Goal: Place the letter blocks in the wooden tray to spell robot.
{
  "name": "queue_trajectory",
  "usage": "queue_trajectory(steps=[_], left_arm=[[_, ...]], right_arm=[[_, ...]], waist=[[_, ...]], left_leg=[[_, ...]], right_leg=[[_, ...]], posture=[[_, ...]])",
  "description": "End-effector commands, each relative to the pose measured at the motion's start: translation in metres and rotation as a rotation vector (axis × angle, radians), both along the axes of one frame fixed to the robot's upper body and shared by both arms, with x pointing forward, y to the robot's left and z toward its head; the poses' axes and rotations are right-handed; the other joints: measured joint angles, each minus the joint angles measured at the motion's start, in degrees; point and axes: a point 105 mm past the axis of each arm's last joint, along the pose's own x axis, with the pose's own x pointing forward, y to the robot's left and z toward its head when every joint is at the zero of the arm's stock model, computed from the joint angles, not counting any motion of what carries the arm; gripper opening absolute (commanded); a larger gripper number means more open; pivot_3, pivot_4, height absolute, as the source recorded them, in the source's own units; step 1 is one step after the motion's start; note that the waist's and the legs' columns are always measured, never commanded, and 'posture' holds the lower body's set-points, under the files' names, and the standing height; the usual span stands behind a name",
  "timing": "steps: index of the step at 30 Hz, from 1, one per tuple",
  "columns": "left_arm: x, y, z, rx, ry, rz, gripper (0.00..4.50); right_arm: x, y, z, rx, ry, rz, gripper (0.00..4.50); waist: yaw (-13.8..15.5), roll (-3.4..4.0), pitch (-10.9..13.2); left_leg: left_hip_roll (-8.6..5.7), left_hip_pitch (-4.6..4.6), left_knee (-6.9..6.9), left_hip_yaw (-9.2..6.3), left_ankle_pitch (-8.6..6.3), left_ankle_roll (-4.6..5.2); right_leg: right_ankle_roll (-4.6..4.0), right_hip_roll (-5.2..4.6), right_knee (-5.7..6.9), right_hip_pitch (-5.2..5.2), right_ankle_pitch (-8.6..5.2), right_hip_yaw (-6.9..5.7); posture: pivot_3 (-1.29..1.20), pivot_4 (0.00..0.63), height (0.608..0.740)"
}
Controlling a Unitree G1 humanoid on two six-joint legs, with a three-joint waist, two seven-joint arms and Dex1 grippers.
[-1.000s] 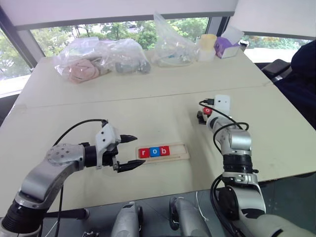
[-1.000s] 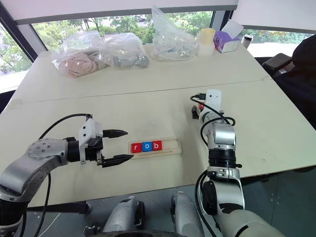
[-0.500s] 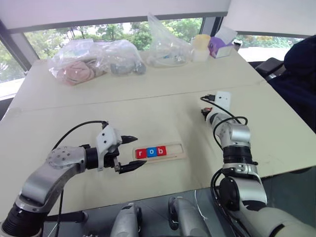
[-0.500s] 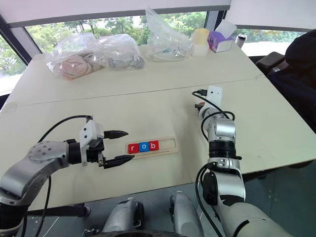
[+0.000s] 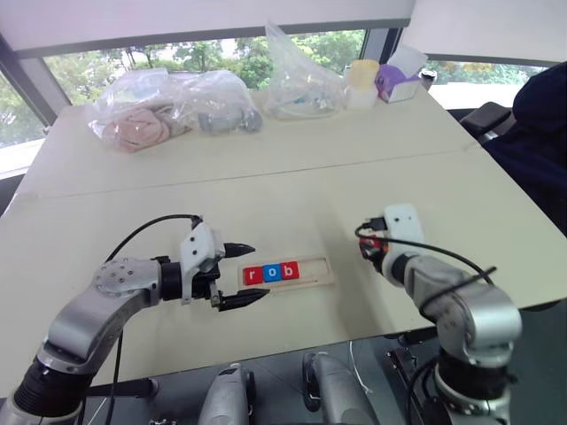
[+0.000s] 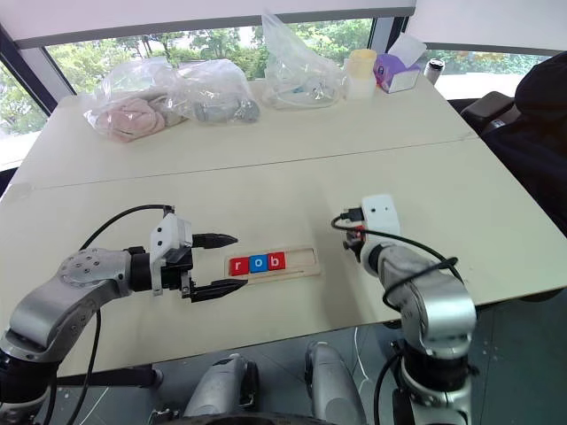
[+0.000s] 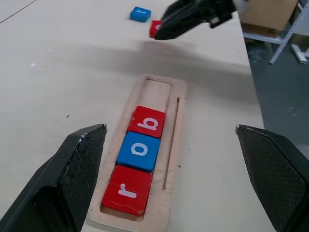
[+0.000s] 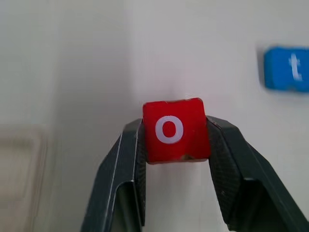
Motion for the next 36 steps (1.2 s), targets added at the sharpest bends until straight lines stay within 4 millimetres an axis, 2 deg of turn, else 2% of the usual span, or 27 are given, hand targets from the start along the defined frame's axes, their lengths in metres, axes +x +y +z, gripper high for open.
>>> queue_trajectory(steps=[1, 13, 14, 15, 18, 19, 20, 22, 25, 28, 29, 31, 36], left_arm=[[0.000, -0.001, 0.005, 0.000, -0.013, -0.025, 4.50], [0.009, 0.000, 0.011, -0.002, -0.040, -0.022, 4.50], [0.009, 0.001, 0.011, -0.003, -0.042, -0.021, 4.50], [0.010, 0.001, 0.012, -0.006, -0.044, -0.017, 4.50], [0.010, 0.003, 0.012, -0.007, -0.048, -0.010, 4.50], [0.010, 0.004, 0.012, -0.005, -0.049, -0.009, 4.50], [0.010, 0.005, 0.011, -0.004, -0.049, -0.009, 4.50], [0.011, 0.004, 0.010, -0.007, -0.052, -0.008, 4.50], [0.013, 0.003, 0.010, -0.014, -0.058, -0.007, 4.50], [0.017, 0.000, 0.011, -0.025, -0.069, -0.006, 4.50], [0.019, -0.001, 0.011, -0.027, -0.073, -0.005, 4.50], [0.020, -0.002, 0.012, -0.027, -0.076, -0.005, 4.50], [0.023, -0.002, 0.015, -0.023, -0.102, 0.008, 4.50]], right_arm=[[-0.008, 0.001, 0.011, -0.002, -0.056, 0.007, 1.17], [-0.017, -0.005, -0.014, -0.020, 0.038, -0.056, 1.17], [-0.016, -0.005, -0.014, -0.024, 0.038, -0.054, 2.24], [-0.014, -0.006, -0.013, -0.029, 0.036, -0.051, 2.62], [-0.012, -0.009, -0.008, -0.044, 0.023, -0.033, 4.13], [-0.011, -0.010, -0.006, -0.054, 0.021, -0.018, 4.46], [-0.010, -0.009, -0.002, -0.055, 0.015, 0.018, 4.46], [-0.010, -0.004, 0.012, -0.050, 0.021, 0.216, 4.46], [-0.011, -0.008, 0.030, -0.083, 0.028, 0.437, 4.46], [-0.007, -0.014, 0.051, -0.176, -0.052, 0.732, 4.46], [-0.002, -0.019, 0.057, -0.257, -0.111, 0.830, 4.46], [0.004, -0.033, 0.048, -0.375, -0.106, 0.956, 4.46], [0.015, -0.052, 0.023, -0.416, -0.023, 1.141, 4.46]], waist=[[-0.2, 0.00, 0.0], [-0.1, 0.00, 0.0], [-0.1, -0.01, 0.0], [-0.1, -0.01, 0.0], [-0.1, -0.01, 0.0], [-0.1, -0.01, 0.0], [-0.1, -0.01, 0.0], [-0.1, 0.04, 0.1], [0.0, -0.02, 0.1], [0.2, -0.03, 0.2], [0.3, -0.05, 0.2], [0.4, -0.08, 0.2], [0.3, -0.11, 0.2]], left_leg=[[0.00, 0.00, 0.00, 0.00, 0.00, 0.00], [-0.03, -0.63, -0.01, -0.02, 0.01, 0.01], [-0.04, -0.64, 0.00, -0.02, 0.01, 0.01], [-0.04, -0.64, 0.00, -0.03, 0.01, 0.01], [-0.04, -0.64, 0.03, -0.04, 0.01, 0.02], [-0.04, -0.64, 0.03, -0.04, 0.01, 0.02], [-0.04, -0.64, 0.03, -0.05, 0.01, 0.01], [-0.04, -0.65, 0.03, -0.05, 0.01, 0.01], [-0.07, -0.66, 0.08, -0.05, 0.01, 0.02], [-0.10, -0.69, 0.00, -0.15, 0.00, 0.03], [-0.09, -0.71, -0.02, -0.15, 0.00, 0.03], [-0.10, -0.71, -0.02, -0.08, -0.01, 0.05], [-0.15, -0.72, 0.01, 0.02, -0.05, 0.12]], right_leg=[[0.00, 0.00, -0.01, 0.00, 0.00, 0.00], [-0.01, -0.02, -0.11, -0.46, 0.01, -0.08], [-0.01, -0.02, -0.11, -0.46, 0.00, -0.08], [-0.01, -0.02, -0.11, -0.46, 0.00, -0.08], [-0.01, -0.02, -0.11, -0.45, 0.00, -0.08], [-0.01, -0.01, -0.11, -0.45, 0.00, -0.09], [-0.01, -0.01, -0.11, -0.45, 0.00, -0.09], [-0.01, -0.01, -0.12, -0.45, 0.00, -0.10], [0.00, -0.05, -0.19, -0.41, 0.00, -0.10], [0.00, 0.10, -0.53, -0.30, 0.00, -0.23], [0.00, 0.15, -0.61, -0.27, 0.00, -0.27], [0.00, 0.19, -0.77, -0.17, 0.00, -0.29], [0.04, 0.11, -0.81, -0.13, 0.04, -0.19]], posture=[[0.00, 0.150, 0.740], [0.00, 0.150, 0.740], [0.00, 0.150, 0.740], [0.00, 0.150, 0.740], [0.00, 0.150, 0.740], [0.00, 0.150, 0.740], [0.00, 0.150, 0.740], [0.00, 0.150, 0.740], [0.00, 0.150, 0.740], [0.00, 0.150, 0.740], [0.00, 0.150, 0.740], [0.00, 0.150, 0.740], [0.00, 0.150, 0.740]])
